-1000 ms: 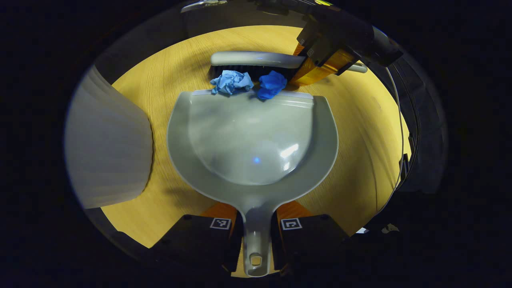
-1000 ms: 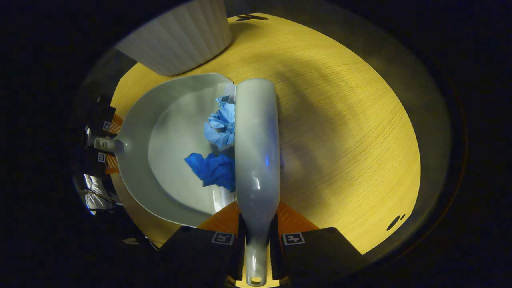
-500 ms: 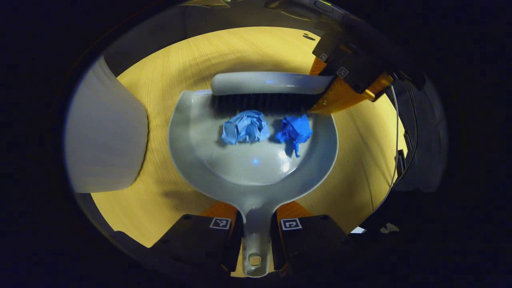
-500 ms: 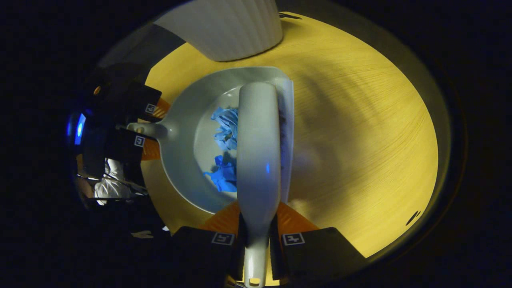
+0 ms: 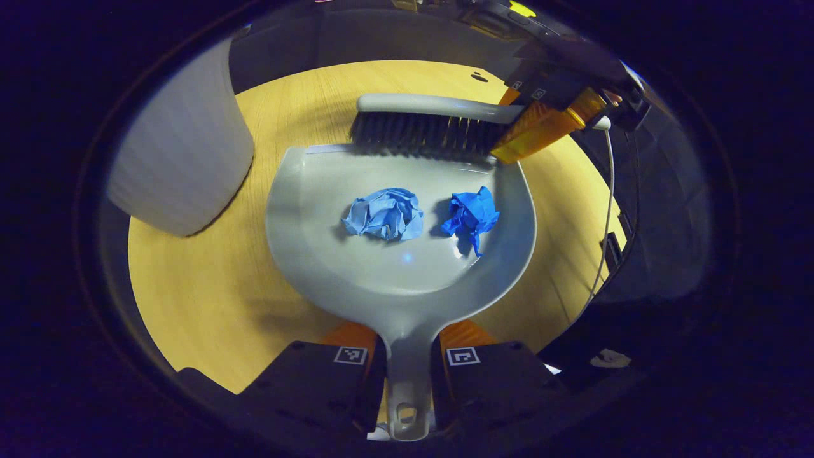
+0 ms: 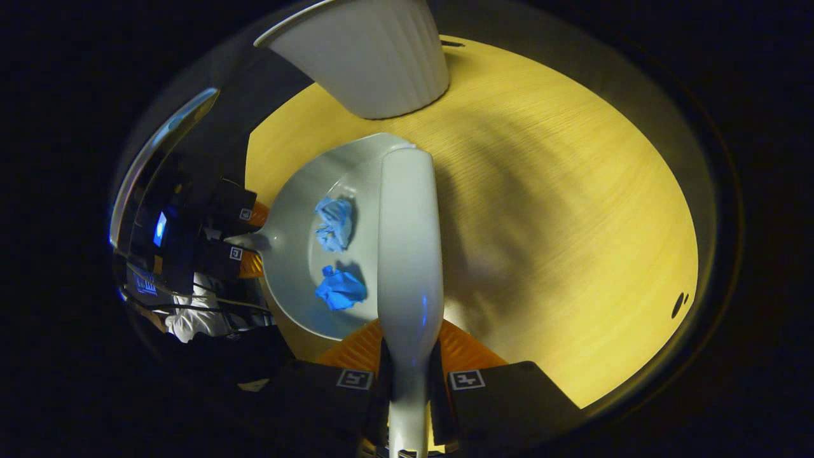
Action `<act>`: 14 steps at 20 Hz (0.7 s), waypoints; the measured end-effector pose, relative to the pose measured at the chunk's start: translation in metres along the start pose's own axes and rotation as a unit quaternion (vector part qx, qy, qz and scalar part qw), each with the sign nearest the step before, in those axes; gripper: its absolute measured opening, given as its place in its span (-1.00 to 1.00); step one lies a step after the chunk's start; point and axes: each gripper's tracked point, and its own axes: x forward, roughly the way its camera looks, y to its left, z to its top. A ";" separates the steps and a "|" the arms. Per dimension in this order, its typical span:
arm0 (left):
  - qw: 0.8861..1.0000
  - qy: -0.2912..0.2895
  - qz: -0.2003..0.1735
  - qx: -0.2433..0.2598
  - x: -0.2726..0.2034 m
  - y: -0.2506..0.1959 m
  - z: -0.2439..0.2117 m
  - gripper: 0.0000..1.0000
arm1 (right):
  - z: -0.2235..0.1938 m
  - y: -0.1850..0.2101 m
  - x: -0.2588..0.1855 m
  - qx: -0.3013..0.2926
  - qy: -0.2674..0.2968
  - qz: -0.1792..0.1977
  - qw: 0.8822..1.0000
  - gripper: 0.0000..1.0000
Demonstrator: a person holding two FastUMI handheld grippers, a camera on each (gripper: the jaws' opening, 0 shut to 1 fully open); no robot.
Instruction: Pick up the small broom and dustpan from the desktop, sweep the trash into the dustpan with the broom, and then empty the trash into the garbage bin.
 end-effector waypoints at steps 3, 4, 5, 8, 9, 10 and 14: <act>1.000 -0.010 0.002 -0.008 0.001 0.000 -0.002 -0.42 | 0.000 -0.036 -0.013 0.028 -0.018 -0.012 0.999 -0.42; 1.000 -0.015 0.006 -0.007 0.002 0.001 -0.001 -0.44 | -0.001 -0.051 -0.017 0.035 -0.025 -0.018 0.999 -0.50; 1.000 -0.023 0.013 -0.008 0.002 -0.001 -0.001 -0.42 | -0.005 -0.068 -0.019 0.044 -0.031 -0.021 0.998 -0.41; 0.998 -0.050 0.025 -0.022 -0.002 -0.003 -0.002 -0.42 | -0.020 -0.120 -0.019 0.066 -0.057 -0.032 0.996 -0.42; 0.998 -0.054 0.030 -0.018 -0.005 -0.002 -0.003 -0.40 | -0.025 -0.136 -0.021 0.070 -0.063 -0.032 0.995 -0.42; 0.997 -0.057 0.043 -0.016 -0.008 0.002 0.001 -0.43 | -0.031 -0.154 -0.022 0.073 -0.068 -0.035 0.994 -0.42; 0.993 -0.078 0.063 -0.057 -0.028 0.004 0.037 -0.43 | -0.060 -0.153 -0.030 0.080 -0.080 -0.038 0.993 -0.34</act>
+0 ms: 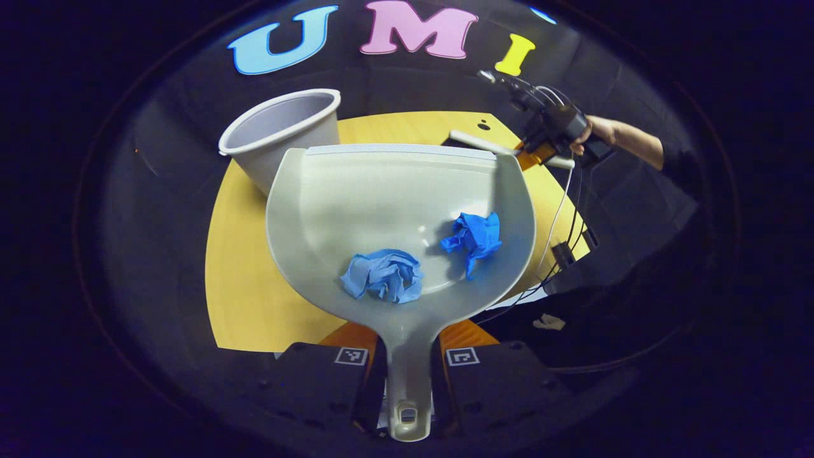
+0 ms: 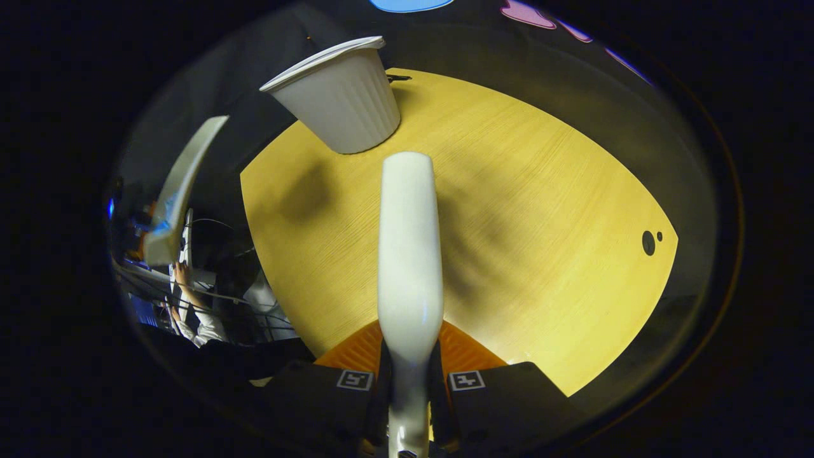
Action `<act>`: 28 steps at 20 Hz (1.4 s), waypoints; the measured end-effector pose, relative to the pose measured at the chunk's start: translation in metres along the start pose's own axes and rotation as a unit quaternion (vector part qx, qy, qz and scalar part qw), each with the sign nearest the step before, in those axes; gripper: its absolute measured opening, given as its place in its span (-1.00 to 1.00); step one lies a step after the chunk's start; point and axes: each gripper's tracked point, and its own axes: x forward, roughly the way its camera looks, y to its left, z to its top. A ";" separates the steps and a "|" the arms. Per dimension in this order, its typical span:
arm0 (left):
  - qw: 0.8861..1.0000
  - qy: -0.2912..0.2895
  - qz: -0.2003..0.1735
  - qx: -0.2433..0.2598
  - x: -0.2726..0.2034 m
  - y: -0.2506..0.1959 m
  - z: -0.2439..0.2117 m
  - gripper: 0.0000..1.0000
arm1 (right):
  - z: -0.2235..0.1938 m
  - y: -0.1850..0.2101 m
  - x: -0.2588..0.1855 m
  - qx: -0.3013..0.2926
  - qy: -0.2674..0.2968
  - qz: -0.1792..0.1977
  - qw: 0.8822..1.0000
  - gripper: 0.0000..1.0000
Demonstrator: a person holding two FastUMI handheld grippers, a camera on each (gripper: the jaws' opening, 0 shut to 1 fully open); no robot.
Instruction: Pick up the small broom and dustpan from the desktop, sweep the trash into the dustpan with the broom, and then empty the trash into the garbage bin.
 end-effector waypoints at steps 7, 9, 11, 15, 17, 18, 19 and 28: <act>0.991 -0.006 0.131 -0.002 -0.036 0.101 0.129 -0.43 | -0.023 0.035 -0.009 0.020 -0.011 0.018 1.000 -0.42; 0.984 0.020 0.176 0.030 -0.033 0.156 0.179 -0.43 | -0.030 0.038 -0.012 0.022 -0.013 0.021 0.999 -0.50; 0.977 0.044 0.202 0.052 -0.009 0.185 0.216 -0.43 | -0.033 0.039 -0.012 0.032 -0.019 0.024 0.999 -0.42; 0.958 0.111 0.239 0.112 0.050 0.211 0.250 -0.43 | -0.037 0.040 -0.006 0.065 -0.031 0.037 0.997 -0.41; 0.941 0.146 0.265 0.151 0.062 0.216 0.263 -0.43 | -0.041 0.042 -0.004 0.070 -0.033 0.044 0.996 -0.42; 0.931 0.161 0.280 0.170 0.063 0.218 0.266 -0.43 | -0.041 0.042 -0.003 0.071 -0.033 0.047 0.996 -0.42; 0.920 0.178 0.293 0.188 0.056 0.217 0.266 -0.43 | -0.042 0.042 -0.001 0.071 -0.033 0.048 0.996 -0.42; 0.824 0.264 0.359 0.350 0.043 0.224 0.281 -0.43 | -0.046 0.048 0.005 0.092 -0.045 0.067 0.993 -0.42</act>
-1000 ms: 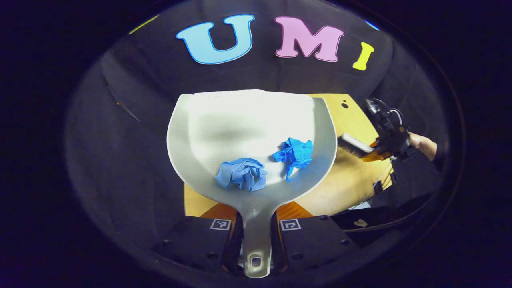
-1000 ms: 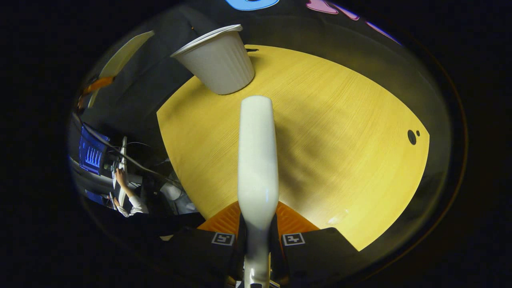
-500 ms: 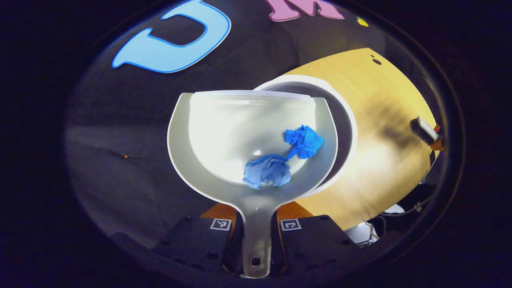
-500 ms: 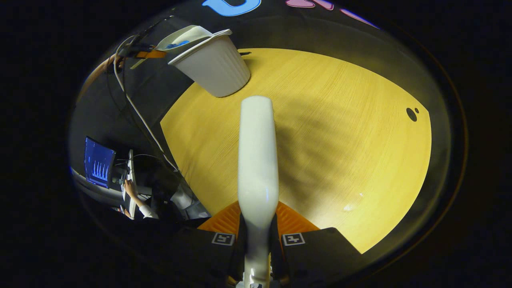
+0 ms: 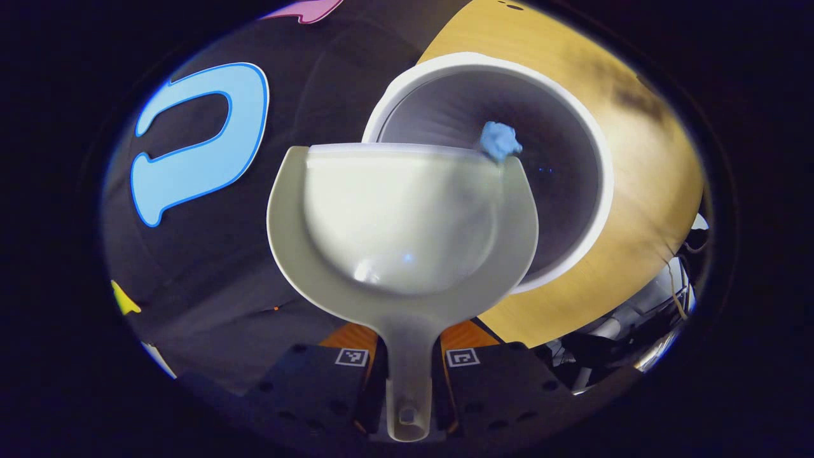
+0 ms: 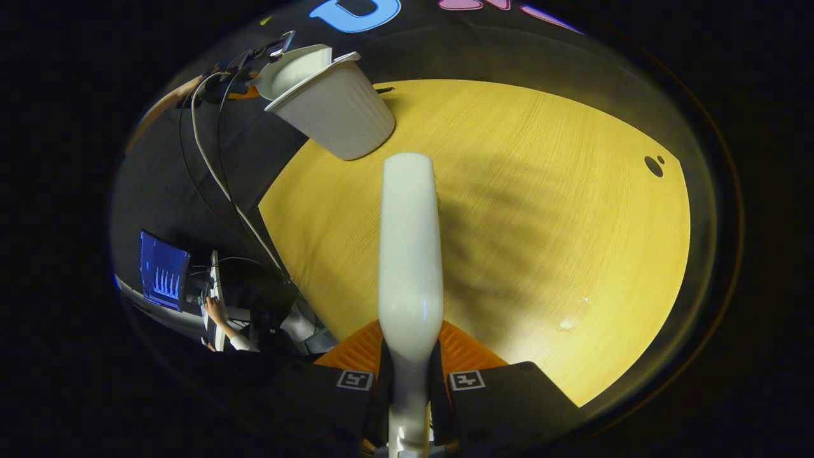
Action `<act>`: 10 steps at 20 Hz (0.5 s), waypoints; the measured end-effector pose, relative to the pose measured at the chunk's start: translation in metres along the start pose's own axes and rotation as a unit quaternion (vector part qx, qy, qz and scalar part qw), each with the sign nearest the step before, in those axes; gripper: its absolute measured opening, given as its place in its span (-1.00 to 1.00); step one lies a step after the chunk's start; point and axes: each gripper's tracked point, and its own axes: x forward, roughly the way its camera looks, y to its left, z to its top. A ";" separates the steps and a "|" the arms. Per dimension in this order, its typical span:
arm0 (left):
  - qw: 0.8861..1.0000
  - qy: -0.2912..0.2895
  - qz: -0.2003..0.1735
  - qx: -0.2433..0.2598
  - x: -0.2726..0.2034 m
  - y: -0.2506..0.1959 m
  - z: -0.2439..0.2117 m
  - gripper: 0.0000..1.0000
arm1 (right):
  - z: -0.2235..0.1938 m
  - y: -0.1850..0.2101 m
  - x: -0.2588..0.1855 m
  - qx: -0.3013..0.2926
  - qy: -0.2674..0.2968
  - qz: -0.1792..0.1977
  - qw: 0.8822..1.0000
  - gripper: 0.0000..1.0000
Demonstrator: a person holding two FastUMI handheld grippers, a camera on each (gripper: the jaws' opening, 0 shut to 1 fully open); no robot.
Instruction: Pick up the small broom and dustpan from the desktop, sweep the trash into the dustpan with the broom, and then empty the trash into the garbage bin.
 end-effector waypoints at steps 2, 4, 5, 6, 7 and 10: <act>1.000 -0.009 0.015 -0.008 -0.001 0.004 -0.001 -0.43 | -0.001 -0.003 0.001 0.002 -0.001 -0.006 1.000 -0.42; 0.997 -0.052 0.014 -0.056 0.002 -0.001 0.009 -0.44 | -0.003 -0.002 0.005 0.003 -0.001 -0.018 1.000 -0.50; 0.993 -0.072 -0.001 -0.091 0.001 -0.006 0.015 -0.43 | -0.003 -0.002 0.006 0.007 -0.001 -0.022 1.000 -0.50; 0.988 -0.095 -0.014 -0.118 -0.003 -0.009 0.022 -0.44 | -0.003 -0.002 0.007 0.010 -0.001 -0.025 1.000 -0.42; 0.983 -0.122 -0.016 -0.138 -0.004 -0.008 0.030 -0.44 | -0.002 -0.003 0.007 0.013 -0.004 -0.030 0.999 -0.50; 0.964 -0.197 -0.005 -0.177 -0.011 -0.015 0.051 -0.44 | -0.001 -0.012 0.002 0.028 -0.015 -0.046 0.998 -0.41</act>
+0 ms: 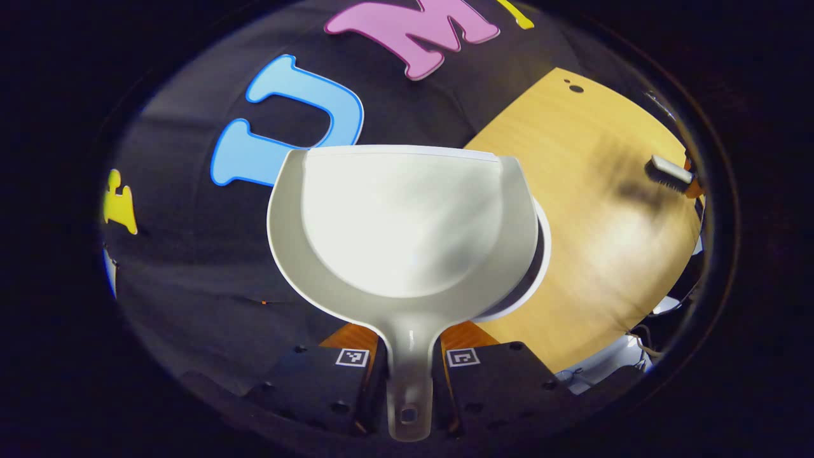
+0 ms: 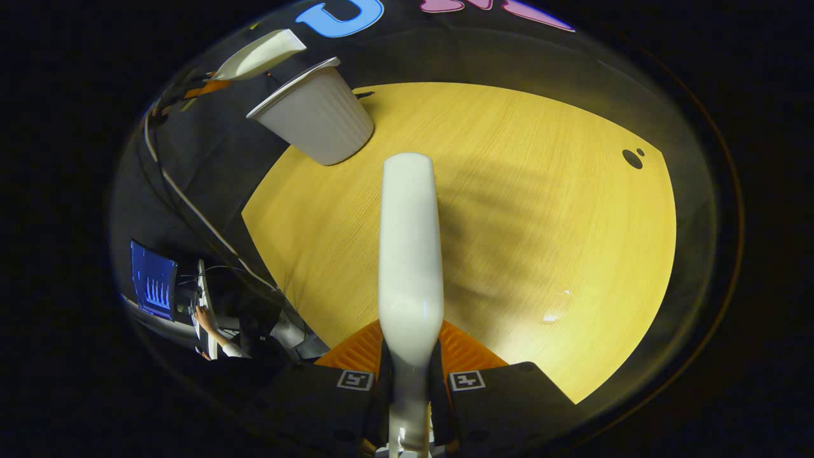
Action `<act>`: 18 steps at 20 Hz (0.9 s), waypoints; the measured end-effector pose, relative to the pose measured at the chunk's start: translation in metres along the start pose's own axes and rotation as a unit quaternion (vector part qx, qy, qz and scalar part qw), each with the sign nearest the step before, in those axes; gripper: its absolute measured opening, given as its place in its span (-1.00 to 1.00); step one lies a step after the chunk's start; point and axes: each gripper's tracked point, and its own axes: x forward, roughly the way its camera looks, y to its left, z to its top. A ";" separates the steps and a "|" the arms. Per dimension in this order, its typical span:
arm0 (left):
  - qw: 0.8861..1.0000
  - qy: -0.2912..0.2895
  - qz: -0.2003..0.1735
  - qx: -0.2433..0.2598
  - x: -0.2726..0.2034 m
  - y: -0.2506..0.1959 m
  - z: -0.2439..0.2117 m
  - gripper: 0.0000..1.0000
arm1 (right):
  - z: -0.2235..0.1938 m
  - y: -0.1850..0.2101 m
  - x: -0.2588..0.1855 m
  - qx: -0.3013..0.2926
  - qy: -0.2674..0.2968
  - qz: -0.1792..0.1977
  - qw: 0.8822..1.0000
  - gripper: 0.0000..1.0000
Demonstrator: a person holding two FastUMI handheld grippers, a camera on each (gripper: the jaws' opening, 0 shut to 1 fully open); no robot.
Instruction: Pick up the small broom and dustpan from the desktop, sweep the trash into the dustpan with the broom, and then empty the trash into the garbage bin.
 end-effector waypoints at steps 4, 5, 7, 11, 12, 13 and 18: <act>0.991 -0.098 -0.075 -0.059 0.010 -0.071 0.044 -0.46 | 0.005 -0.023 0.001 0.014 -0.019 -0.054 0.998 -0.51; 0.985 -0.119 -0.097 -0.073 0.006 -0.093 0.061 -0.43 | 0.005 -0.026 0.001 0.023 -0.025 -0.063 0.997 -0.42; 0.974 -0.142 -0.142 -0.105 0.012 -0.140 0.081 -0.44 | 0.000 -0.025 0.004 0.058 -0.030 -0.071 0.995 -0.42; 0.952 -0.135 -0.216 -0.170 0.017 -0.236 0.085 -0.44 | -0.019 -0.026 0.017 0.125 -0.022 -0.083 0.988 -0.48; 0.947 -0.123 -0.231 -0.186 0.023 -0.258 0.082 -0.44 | -0.025 -0.028 0.021 0.126 -0.014 -0.094 0.987 -0.42; 0.943 -0.108 -0.241 -0.202 0.034 -0.281 0.074 -0.44 | -0.032 -0.028 0.027 0.124 -0.006 -0.103 0.987 -0.51; 0.922 -0.025 -0.268 -0.279 0.106 -0.361 0.046 -0.44 | -0.047 -0.032 0.064 0.171 0.003 -0.128 0.977 -0.48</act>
